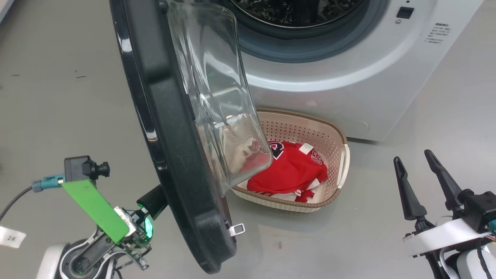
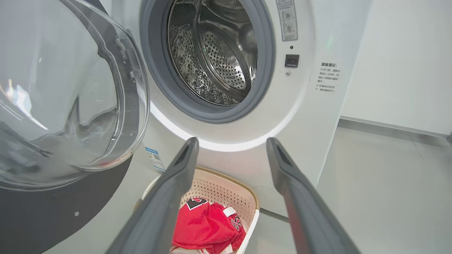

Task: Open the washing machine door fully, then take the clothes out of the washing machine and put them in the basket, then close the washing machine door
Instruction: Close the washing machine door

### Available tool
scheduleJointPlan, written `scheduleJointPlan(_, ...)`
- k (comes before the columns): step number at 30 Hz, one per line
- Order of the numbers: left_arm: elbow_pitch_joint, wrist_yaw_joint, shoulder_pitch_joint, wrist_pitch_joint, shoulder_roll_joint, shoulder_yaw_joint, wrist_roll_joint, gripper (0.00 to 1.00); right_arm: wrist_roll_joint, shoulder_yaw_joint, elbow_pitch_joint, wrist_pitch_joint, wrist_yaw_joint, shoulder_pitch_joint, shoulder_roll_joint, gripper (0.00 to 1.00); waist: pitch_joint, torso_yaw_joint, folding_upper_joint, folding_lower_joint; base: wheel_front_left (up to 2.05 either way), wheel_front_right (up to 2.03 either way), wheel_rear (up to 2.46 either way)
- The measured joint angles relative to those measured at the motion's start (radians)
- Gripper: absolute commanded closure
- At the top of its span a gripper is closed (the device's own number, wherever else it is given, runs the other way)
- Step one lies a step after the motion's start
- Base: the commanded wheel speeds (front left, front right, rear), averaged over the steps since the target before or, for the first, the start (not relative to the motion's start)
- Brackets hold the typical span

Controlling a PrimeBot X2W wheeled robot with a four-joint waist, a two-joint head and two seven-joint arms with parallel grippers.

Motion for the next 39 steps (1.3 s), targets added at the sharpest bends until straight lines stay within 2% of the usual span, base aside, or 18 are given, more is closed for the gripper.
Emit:
scheduleJointPlan(22,0.119,-0.007,-0.158,-0.034,-0.024,-0.015,0.012,1.00,0.021,0.058,0.037,-0.013,0.005,-0.072,0.047,0.00,0.026,-0.233,0.0000,0.0000,0.00,0.00,0.00)
scheduleJointPlan(39,0.216,0.048,-0.364,-0.116,-0.038,0.052,0.028,1.00,0.069,0.067,0.089,-0.029,0.013,-0.140,0.094,0.00,0.108,-0.453,0.0000,0.0000,0.00,0.00,0.00)
